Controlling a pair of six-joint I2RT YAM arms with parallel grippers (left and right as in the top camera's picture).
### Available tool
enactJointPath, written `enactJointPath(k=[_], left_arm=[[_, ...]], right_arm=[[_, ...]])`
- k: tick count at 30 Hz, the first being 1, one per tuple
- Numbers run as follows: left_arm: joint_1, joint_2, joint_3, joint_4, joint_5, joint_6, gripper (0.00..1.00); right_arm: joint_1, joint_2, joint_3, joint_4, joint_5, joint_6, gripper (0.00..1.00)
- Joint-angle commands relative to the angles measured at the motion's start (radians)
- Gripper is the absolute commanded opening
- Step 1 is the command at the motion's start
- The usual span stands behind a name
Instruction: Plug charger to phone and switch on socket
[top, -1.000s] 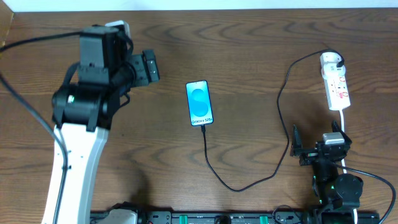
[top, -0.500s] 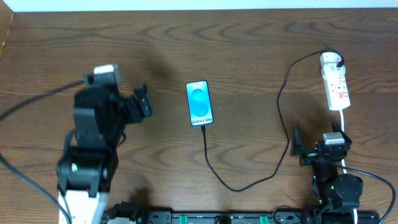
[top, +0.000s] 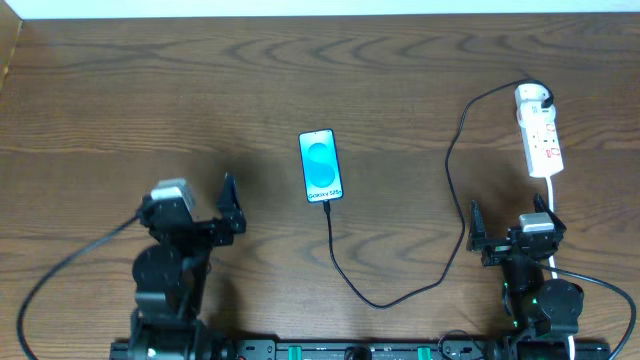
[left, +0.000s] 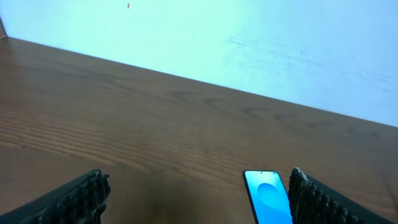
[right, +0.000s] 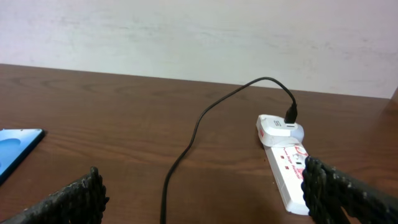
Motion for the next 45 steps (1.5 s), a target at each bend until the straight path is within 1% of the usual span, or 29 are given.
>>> enactJointPath(k=[1,6,10,16,18,22,27,45], left_arm=[[0.005,-0.095,-0.1,0.065,-0.013,0.048,0.93],[0.005,-0.171,-0.209,0.161,-0.039,0.071,0.93],[0.005,-0.224,-0.29,0.232,-0.039,0.124,0.93],[0.005,-0.286,-0.35,0.243,-0.039,0.178,0.93],[0.005,-0.307,-0.374,0.243,-0.039,0.19,0.93],[0.005,-0.349,-0.374,0.153,-0.039,0.227,0.93],[0.005,-0.357,-0.374,0.061,-0.039,0.234,0.94],[0.004,-0.354,-0.374,0.062,-0.035,0.233,0.93]], right_arm=[[0.008,-0.007,-0.004,-0.002,0.008,-0.013,0.99],[0.008,-0.007,-0.004,-0.002,0.008,-0.013,0.99],[0.008,-0.007,-0.004,-0.002,0.008,-0.013,0.99],[0.008,-0.007,-0.004,-0.002,0.008,-0.013,0.99],[0.008,-0.007,-0.004,-0.002,0.008,-0.013,0.99],[0.008,-0.007,-0.004,-0.002,0.008,-0.013,0.99],[0.008,-0.007,-0.004,-0.002,0.008,-0.013,0.99],[0.008,-0.007,-0.004,-0.002,0.008,-0.013,0.99]])
